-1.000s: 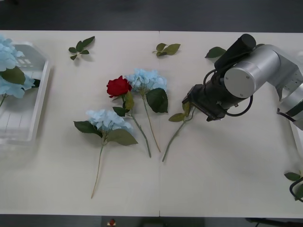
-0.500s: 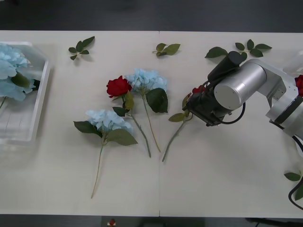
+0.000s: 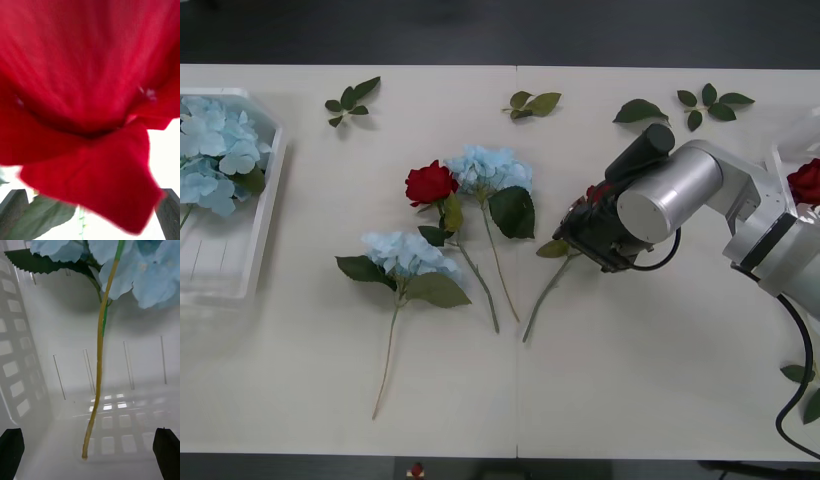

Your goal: Put the red flowers into the right box and the blue flowers into the left box

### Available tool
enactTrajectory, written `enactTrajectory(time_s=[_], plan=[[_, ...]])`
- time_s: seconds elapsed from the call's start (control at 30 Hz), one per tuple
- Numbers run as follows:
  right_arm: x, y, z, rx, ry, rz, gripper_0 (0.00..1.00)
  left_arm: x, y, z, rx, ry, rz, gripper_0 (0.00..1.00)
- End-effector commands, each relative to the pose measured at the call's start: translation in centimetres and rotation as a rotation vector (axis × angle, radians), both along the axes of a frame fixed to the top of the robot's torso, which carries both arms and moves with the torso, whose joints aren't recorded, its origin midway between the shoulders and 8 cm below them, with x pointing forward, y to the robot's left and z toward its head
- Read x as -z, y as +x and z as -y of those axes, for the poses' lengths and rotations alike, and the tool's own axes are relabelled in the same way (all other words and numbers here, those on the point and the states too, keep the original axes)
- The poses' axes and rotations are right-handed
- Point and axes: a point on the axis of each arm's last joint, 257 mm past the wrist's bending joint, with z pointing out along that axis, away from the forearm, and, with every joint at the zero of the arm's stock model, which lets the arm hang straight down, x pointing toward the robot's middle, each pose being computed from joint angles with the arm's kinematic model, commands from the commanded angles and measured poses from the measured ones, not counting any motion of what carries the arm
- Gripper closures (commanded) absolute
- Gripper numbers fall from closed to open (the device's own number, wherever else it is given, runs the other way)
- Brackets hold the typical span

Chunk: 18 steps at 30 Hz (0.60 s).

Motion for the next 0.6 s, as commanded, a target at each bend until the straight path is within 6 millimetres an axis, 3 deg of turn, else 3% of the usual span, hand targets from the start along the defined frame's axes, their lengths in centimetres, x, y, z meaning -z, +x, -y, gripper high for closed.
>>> enactTrajectory(time_s=[0.03,0.3,0.4,0.5,0.6], plan=[[-1.8,1.3,-1.7,-0.059,-0.001,0.053,0.02,-4.5,0.6,2.8,0.068,-0.072,0.037,0.00],[-1.3,1.3,-2.1,-0.066,0.002,0.048,0.04,-5.9,-1.1,8.9,0.185,-0.220,-0.025,0.00],[-1.3,1.3,-2.1,-0.072,-0.001,0.050,0.20,-5.9,-2.0,11.5,0.183,-0.263,-0.076,0.00],[-1.3,1.3,-2.1,-0.075,-0.001,0.050,0.53,-6.2,-2.7,14.7,0.171,-0.290,-0.114,0.00],[-1.3,1.3,-2.2,-0.077,0.000,0.050,0.72,-5.8,-3.6,17.8,0.153,-0.323,-0.149,0.00]])
